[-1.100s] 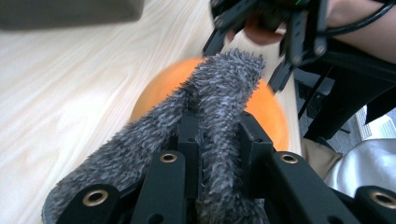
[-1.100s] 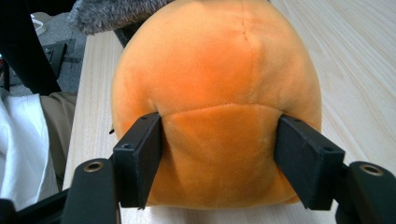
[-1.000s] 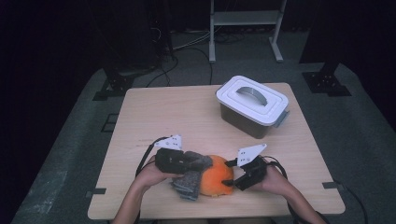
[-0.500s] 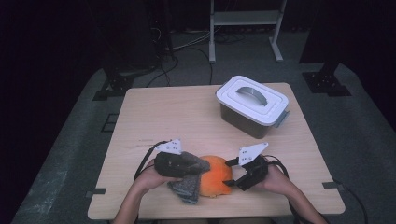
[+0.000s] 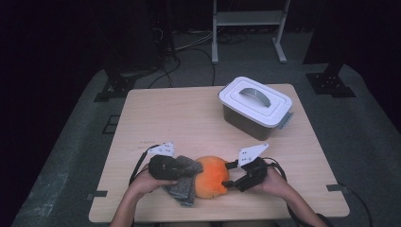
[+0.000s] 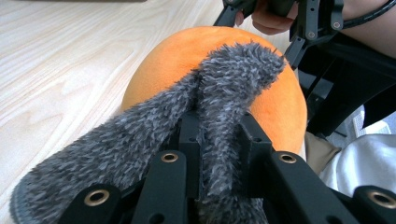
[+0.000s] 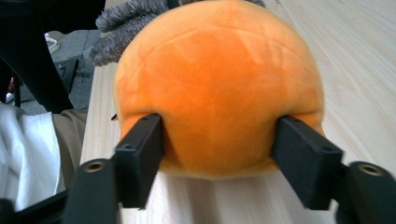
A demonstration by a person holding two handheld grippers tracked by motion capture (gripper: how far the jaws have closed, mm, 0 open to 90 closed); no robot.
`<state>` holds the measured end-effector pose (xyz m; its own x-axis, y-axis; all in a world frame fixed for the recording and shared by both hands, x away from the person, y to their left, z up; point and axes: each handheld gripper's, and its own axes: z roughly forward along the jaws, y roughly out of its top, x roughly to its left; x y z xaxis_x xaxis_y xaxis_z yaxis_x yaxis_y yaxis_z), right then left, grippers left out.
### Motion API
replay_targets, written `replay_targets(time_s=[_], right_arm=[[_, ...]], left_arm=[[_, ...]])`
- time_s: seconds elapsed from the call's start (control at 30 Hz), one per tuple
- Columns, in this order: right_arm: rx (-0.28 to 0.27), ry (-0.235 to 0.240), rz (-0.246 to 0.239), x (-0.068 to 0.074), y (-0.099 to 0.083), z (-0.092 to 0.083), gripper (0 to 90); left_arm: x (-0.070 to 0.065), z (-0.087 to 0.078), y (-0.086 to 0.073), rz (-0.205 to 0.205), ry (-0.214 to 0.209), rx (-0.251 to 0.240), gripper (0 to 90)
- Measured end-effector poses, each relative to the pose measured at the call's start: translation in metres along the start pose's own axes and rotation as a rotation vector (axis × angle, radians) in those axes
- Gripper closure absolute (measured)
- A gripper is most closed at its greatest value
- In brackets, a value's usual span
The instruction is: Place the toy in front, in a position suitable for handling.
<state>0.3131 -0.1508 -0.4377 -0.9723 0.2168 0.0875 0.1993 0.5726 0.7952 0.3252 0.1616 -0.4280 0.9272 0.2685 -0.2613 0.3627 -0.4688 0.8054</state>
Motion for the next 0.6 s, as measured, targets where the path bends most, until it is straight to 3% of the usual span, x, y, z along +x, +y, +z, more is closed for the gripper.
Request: replay_targets(time_s=[0.13,0.23,0.4,0.6], right_arm=[[0.017,-0.038,-0.039,0.005,0.005,0.002,55.1],[-0.002,-0.018,-0.033,0.006,0.008,-0.004,70.6],[-0.046,-0.023,-0.023,0.006,0.013,-0.013,74.1],[-0.061,-0.056,-0.056,0.009,0.020,-0.025,74.3]], left_arm=[[-0.004,-0.001,0.004,0.016,0.012,0.018,75.0],[-0.009,-0.007,0.010,0.046,0.033,0.032,75.2],[-0.021,-0.021,0.030,0.103,0.043,0.002,75.2],[-0.041,-0.009,0.056,0.193,0.033,0.022,75.1]])
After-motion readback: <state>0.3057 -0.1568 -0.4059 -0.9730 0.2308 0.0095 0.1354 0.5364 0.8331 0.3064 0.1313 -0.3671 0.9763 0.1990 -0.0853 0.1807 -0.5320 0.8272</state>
